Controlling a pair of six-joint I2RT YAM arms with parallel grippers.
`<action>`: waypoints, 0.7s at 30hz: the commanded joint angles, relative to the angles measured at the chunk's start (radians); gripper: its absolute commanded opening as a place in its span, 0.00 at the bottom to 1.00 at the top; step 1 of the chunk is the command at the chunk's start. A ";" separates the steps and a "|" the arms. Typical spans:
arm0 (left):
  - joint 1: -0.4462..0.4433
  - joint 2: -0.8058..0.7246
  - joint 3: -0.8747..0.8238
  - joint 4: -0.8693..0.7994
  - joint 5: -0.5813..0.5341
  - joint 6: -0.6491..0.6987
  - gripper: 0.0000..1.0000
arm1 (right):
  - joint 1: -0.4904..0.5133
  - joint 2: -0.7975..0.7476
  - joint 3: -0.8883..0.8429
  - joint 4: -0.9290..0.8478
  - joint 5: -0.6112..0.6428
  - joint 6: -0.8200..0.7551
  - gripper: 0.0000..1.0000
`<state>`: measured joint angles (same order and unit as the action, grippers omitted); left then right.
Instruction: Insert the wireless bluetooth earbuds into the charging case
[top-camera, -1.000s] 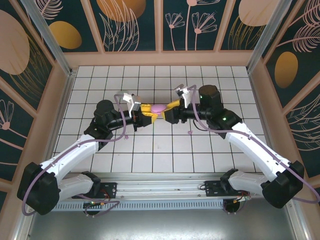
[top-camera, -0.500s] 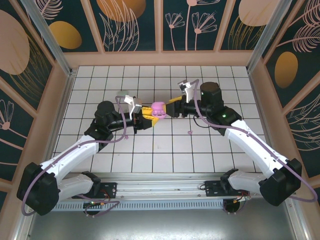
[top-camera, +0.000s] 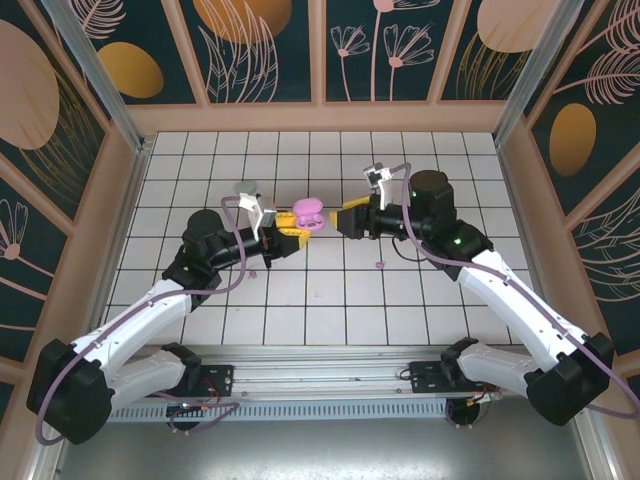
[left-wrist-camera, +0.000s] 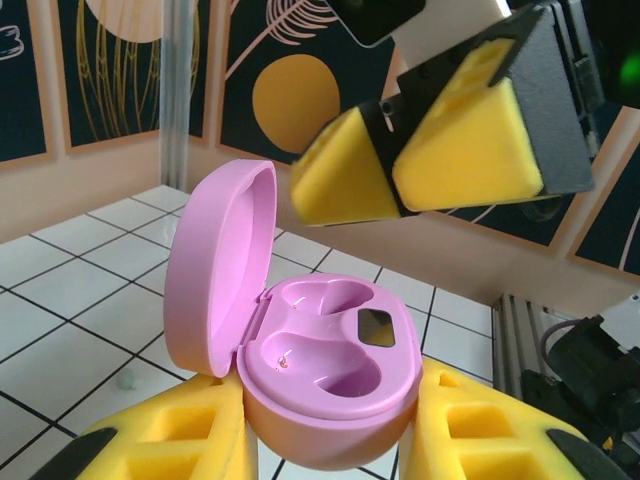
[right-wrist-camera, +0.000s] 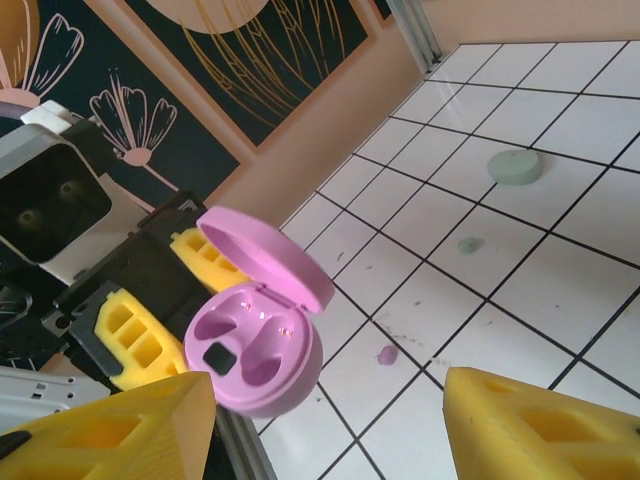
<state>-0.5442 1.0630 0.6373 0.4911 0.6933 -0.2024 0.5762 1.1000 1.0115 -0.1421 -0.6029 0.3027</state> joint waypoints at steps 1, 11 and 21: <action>-0.003 0.007 -0.008 0.004 -0.027 0.016 0.08 | 0.000 -0.023 -0.024 0.027 -0.016 0.024 0.62; -0.003 0.048 -0.008 0.008 -0.043 0.012 0.07 | -0.020 -0.039 -0.025 -0.015 0.045 0.020 0.62; -0.003 0.043 -0.033 -0.001 -0.064 0.018 0.07 | -0.124 -0.036 -0.065 -0.067 0.073 0.101 0.61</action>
<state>-0.5442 1.1103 0.6197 0.4889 0.6411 -0.2020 0.4744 1.0794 0.9672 -0.1734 -0.5610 0.3603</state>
